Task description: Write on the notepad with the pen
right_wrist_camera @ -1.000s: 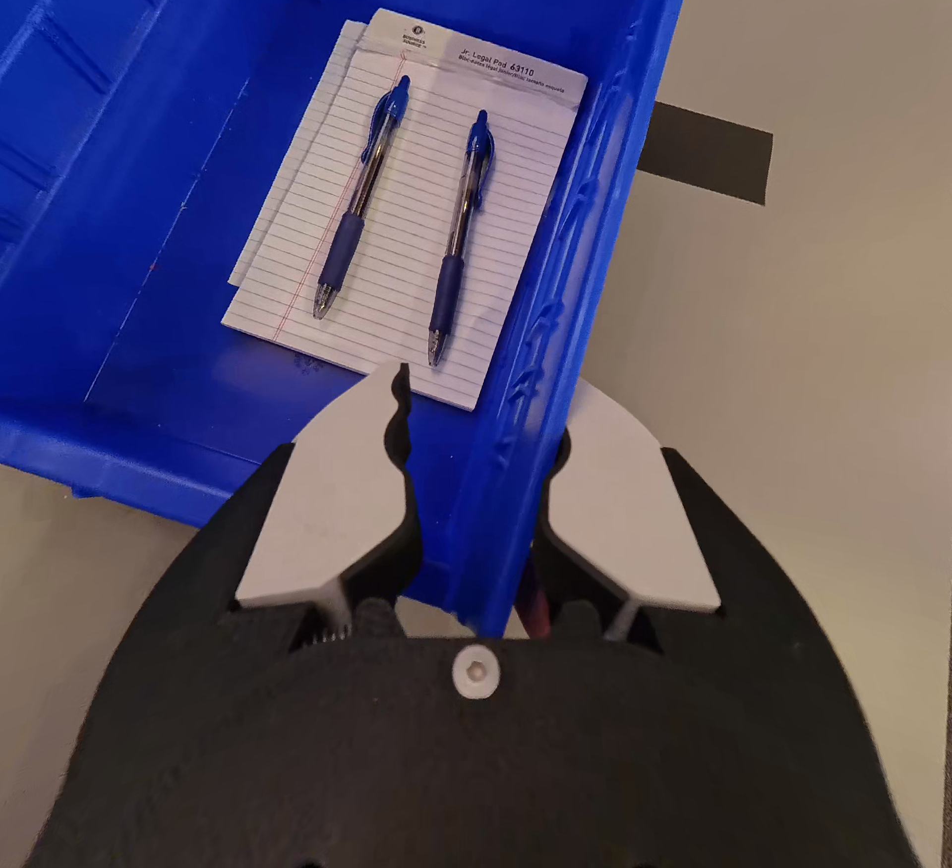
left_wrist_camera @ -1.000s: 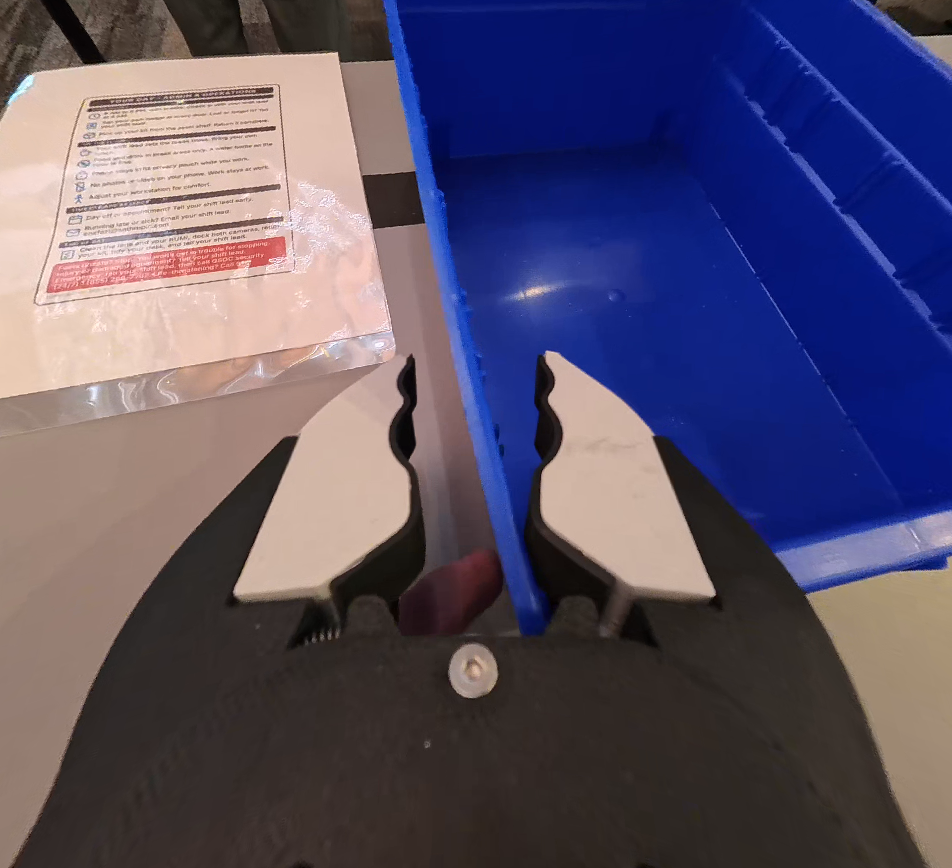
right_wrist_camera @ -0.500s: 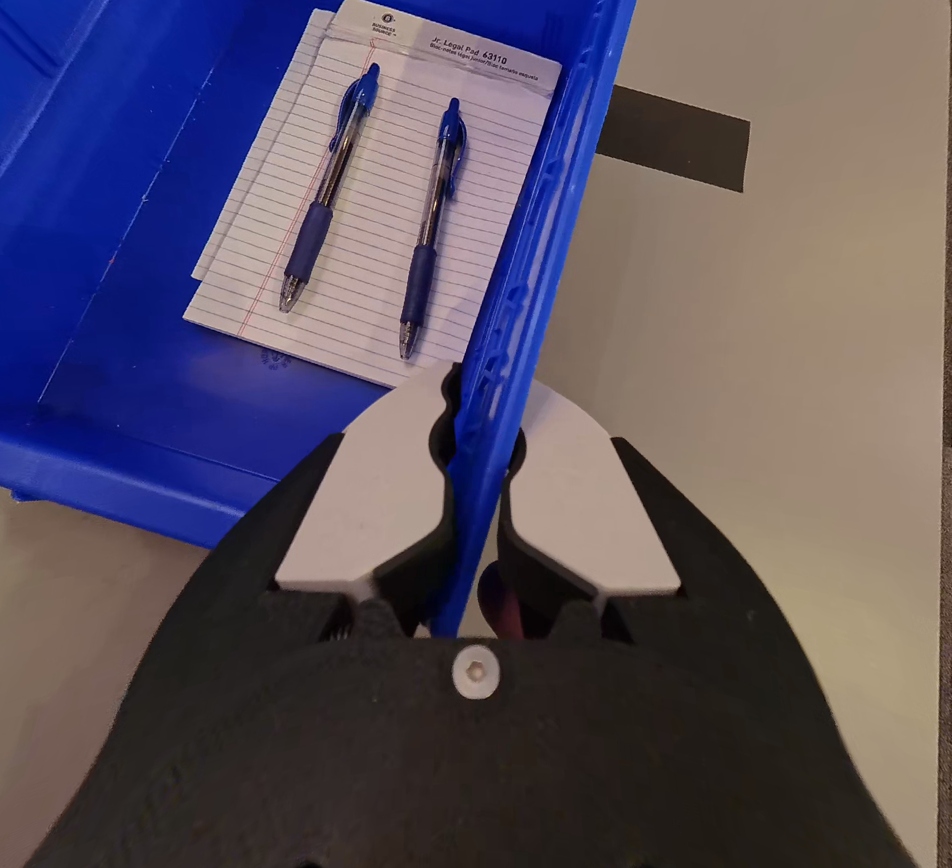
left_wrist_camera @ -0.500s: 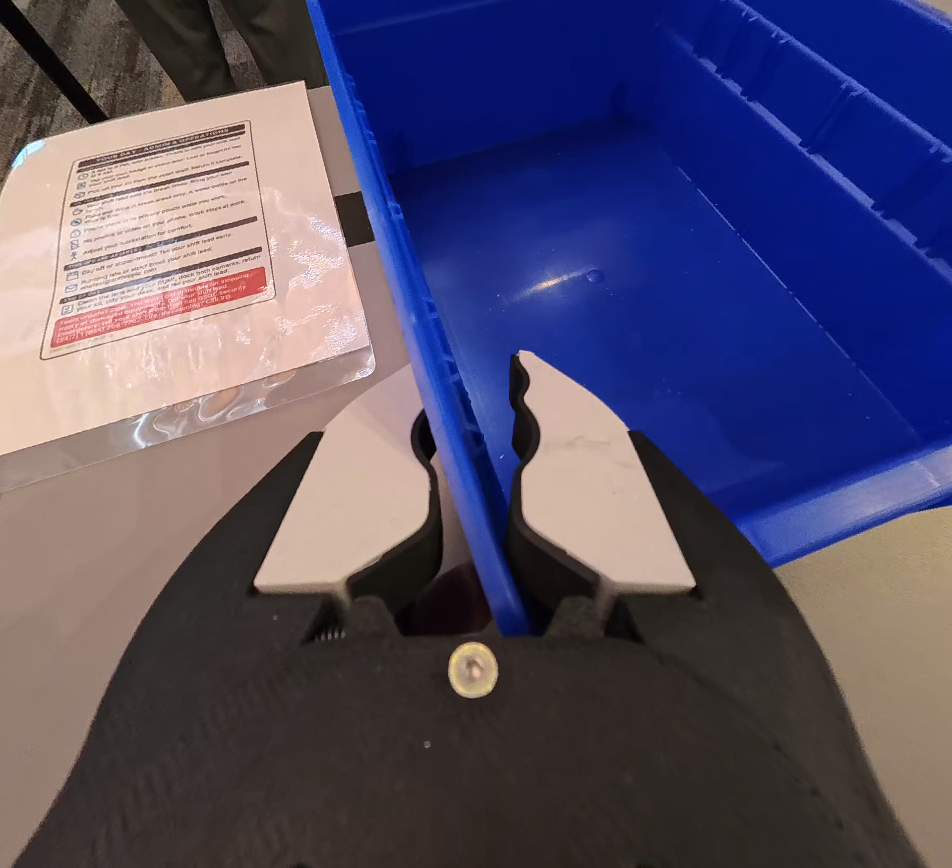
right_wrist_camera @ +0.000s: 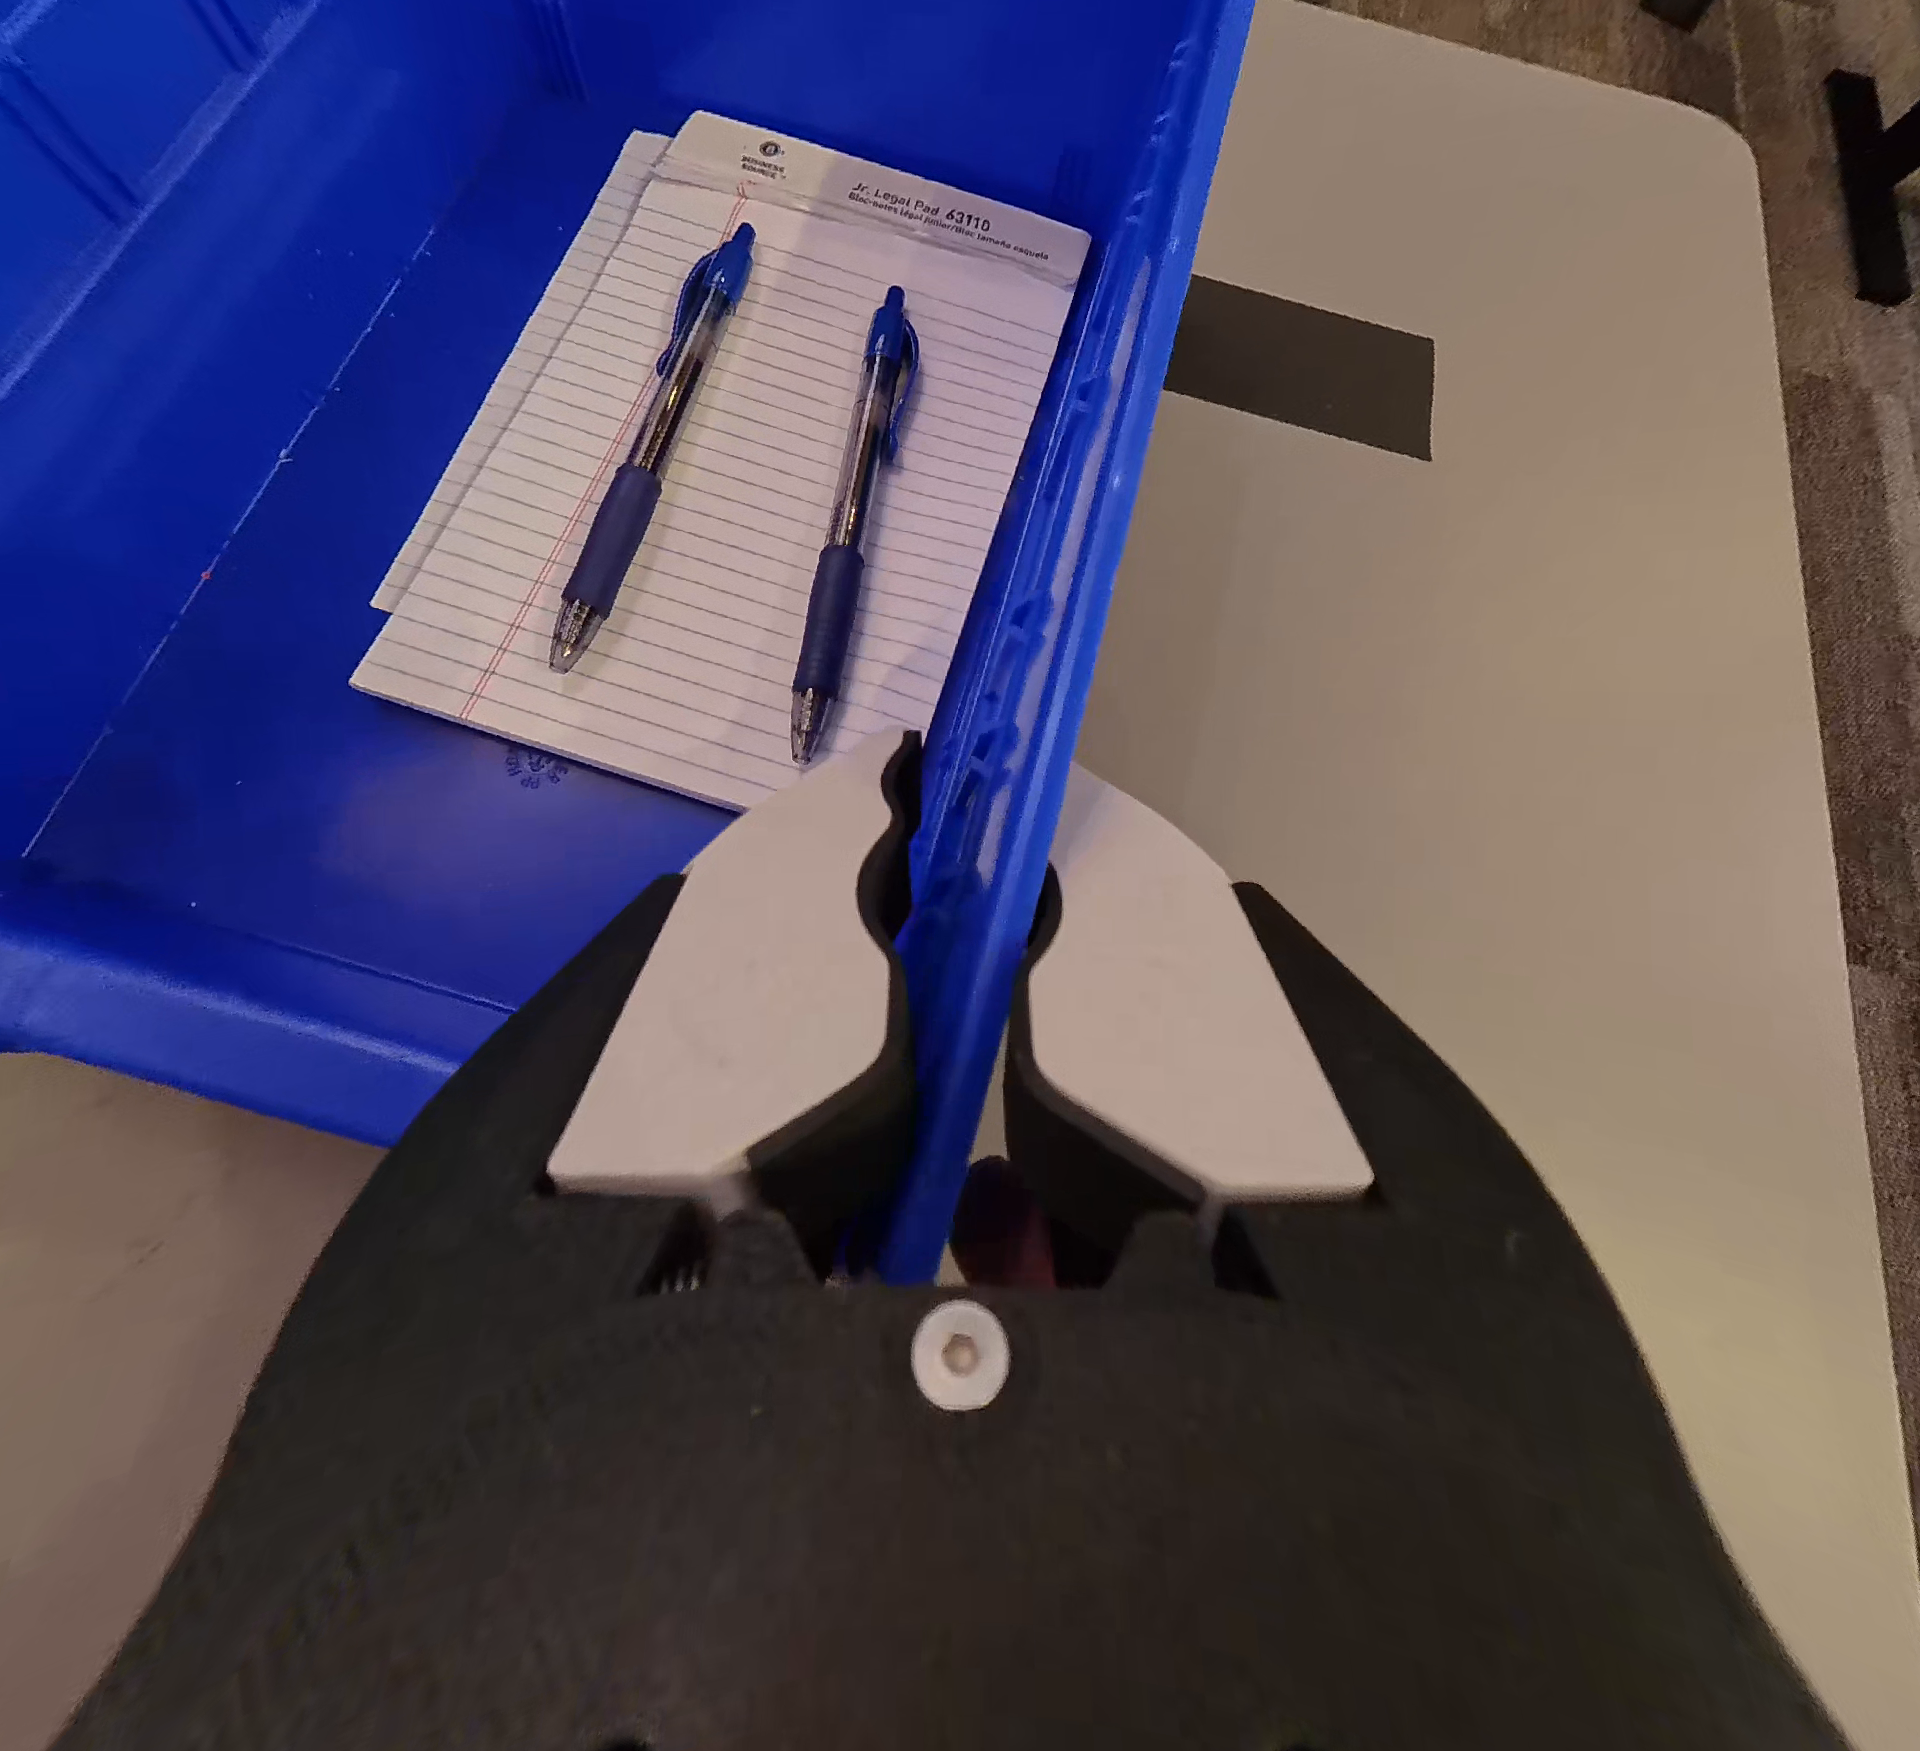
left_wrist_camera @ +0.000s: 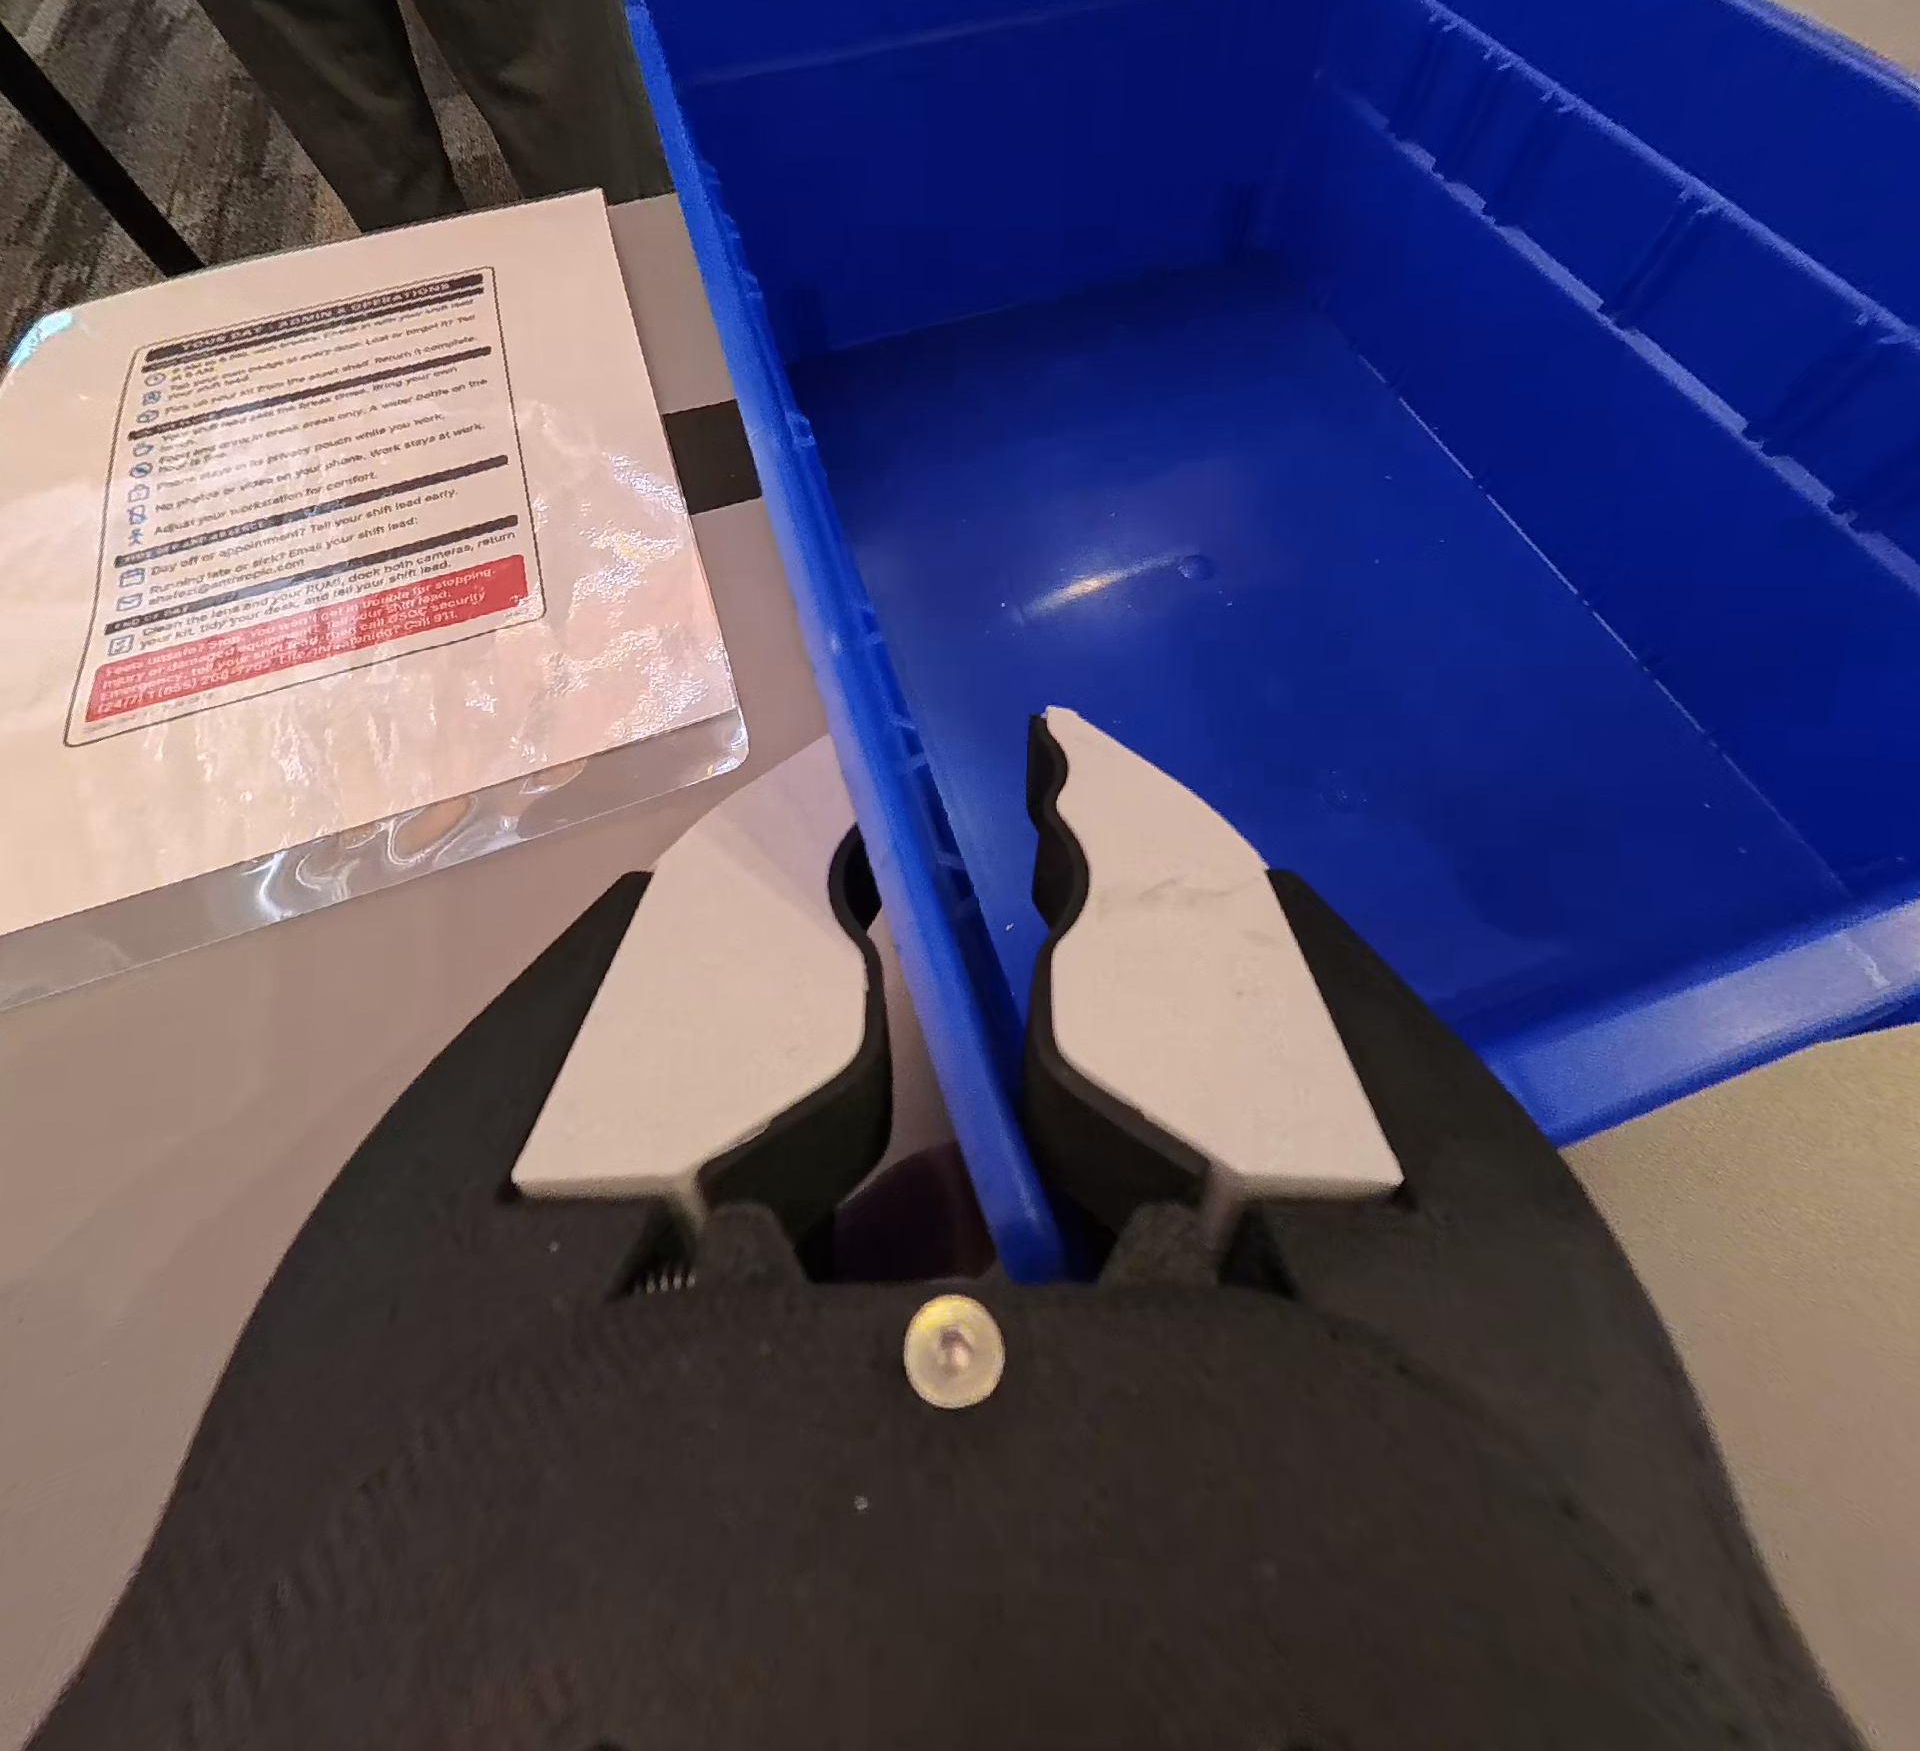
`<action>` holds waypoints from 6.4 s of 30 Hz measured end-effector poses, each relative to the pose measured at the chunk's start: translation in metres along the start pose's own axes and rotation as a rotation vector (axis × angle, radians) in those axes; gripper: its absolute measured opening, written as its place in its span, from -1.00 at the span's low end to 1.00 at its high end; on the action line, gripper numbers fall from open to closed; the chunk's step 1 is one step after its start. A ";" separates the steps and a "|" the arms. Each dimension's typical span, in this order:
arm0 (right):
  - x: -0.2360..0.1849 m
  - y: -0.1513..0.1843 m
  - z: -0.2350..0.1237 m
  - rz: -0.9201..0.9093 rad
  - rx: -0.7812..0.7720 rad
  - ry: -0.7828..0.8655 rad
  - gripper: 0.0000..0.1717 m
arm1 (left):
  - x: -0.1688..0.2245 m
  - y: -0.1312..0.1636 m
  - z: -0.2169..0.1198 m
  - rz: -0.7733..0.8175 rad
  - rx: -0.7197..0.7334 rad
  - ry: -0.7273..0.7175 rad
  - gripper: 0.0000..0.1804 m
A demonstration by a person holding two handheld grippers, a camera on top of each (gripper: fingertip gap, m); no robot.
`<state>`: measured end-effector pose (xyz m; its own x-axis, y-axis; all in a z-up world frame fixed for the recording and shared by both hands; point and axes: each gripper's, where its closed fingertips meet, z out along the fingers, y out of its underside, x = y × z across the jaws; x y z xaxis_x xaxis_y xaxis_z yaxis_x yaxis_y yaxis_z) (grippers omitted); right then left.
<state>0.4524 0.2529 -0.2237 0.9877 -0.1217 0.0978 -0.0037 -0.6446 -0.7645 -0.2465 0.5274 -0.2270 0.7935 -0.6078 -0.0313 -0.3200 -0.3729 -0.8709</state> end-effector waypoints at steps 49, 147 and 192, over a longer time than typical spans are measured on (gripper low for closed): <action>0.003 -0.002 0.003 0.004 0.121 0.027 -0.60 | 0.001 -0.003 0.000 -0.002 0.052 0.007 -0.72; -0.001 0.000 0.004 -0.016 0.122 0.007 -0.78 | -0.001 -0.003 -0.002 0.061 0.057 -0.060 -0.83; -0.006 0.006 -0.024 0.036 0.019 0.007 -0.87 | -0.011 -0.002 -0.053 0.033 0.021 -0.065 -0.87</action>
<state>0.4425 0.2312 -0.2134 0.9859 -0.1495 0.0745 -0.0360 -0.6254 -0.7795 -0.2823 0.4980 -0.1994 0.8152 -0.5720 -0.0912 -0.3360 -0.3388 -0.8788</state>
